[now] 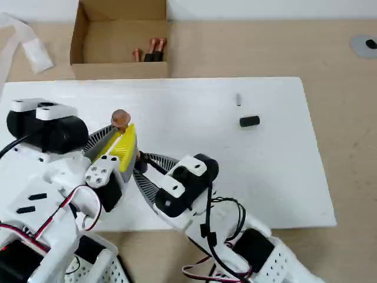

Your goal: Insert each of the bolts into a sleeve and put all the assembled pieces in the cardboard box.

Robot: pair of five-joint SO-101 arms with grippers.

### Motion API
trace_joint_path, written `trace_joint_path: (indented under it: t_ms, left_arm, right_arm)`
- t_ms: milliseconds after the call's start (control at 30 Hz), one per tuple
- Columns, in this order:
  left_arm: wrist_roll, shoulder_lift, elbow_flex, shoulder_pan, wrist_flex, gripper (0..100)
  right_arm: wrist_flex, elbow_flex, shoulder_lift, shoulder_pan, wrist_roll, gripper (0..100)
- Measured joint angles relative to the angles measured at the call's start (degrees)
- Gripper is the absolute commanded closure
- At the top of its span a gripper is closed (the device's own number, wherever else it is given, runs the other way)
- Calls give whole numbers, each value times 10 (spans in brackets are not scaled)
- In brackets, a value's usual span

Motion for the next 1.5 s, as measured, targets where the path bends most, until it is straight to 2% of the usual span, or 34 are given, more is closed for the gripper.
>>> trace_joint_path:
  t_ms: [567, 833, 1033, 1167, 1267, 1500]
  left_arm:
    - [-12, -6, 45, 8, 5, 991]
    - [-80, -3, 40, 64, 134, 987]
    - [-84, -6, 3, 67, 203, 854]
    - [-84, 23, -44, 22, 260, 847]
    - [-95, 68, -101, -12, 293, 849]
    - [-122, 142, -244, -138, 301, 850]
  right_arm:
    - [6, 2, 0, 7, 0, 989]
    - [14, 2, 0, 6, 0, 989]
    - [24, 1, -1, 11, -1, 989]
    - [62, -7, 20, 18, -6, 989]
    - [69, -40, 83, 49, -25, 989]
    - [71, -273, 370, 133, -33, 989]
